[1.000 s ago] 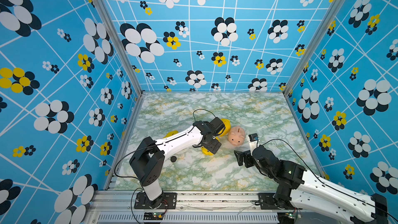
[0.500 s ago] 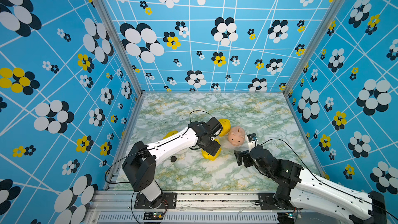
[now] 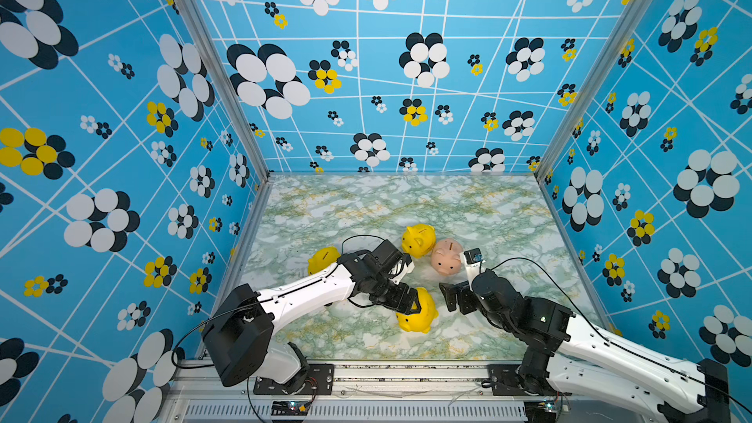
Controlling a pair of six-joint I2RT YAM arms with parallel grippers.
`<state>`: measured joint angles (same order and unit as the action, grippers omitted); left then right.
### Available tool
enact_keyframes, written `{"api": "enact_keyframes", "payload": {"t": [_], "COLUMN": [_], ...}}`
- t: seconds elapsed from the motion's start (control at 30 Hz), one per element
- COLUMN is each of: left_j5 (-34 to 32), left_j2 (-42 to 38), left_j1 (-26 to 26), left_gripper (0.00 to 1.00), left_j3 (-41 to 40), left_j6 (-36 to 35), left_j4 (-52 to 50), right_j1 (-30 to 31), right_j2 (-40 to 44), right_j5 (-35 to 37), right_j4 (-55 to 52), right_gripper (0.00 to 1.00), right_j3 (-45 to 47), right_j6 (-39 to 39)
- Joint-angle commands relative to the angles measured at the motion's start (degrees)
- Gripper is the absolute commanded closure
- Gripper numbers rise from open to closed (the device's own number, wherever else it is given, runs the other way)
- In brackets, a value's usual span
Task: Open piggy banks
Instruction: Adjust the piggy bank at the center of the board.
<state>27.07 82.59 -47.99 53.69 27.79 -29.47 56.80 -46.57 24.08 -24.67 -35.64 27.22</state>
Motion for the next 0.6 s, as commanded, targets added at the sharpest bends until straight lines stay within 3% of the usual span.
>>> {"api": "enact_keyframes", "payload": {"t": [0.0, 0.23, 0.57], "left_j5": [0.15, 1.09, -1.18], "left_j2": [-2.13, -3.49, -2.66], "left_j1": [1.62, 6.72, 7.45], "left_gripper": [0.0, 0.01, 0.01], "left_j3": [-0.7, -2.47, -2.73], "left_j6": [1.32, -0.82, -1.85], "left_j4": [0.94, 0.51, 1.71], "right_j1": [-0.37, -0.41, -0.37], "right_j2": [-0.61, -2.25, -3.43], "right_j5": [-1.39, -2.93, -5.24], "right_j4": [0.37, 2.44, 5.3], "right_gripper": [0.0, 0.0, 0.0], "right_j3": [0.12, 1.78, 5.45], "right_j6": [-0.41, 0.96, 4.09]}}
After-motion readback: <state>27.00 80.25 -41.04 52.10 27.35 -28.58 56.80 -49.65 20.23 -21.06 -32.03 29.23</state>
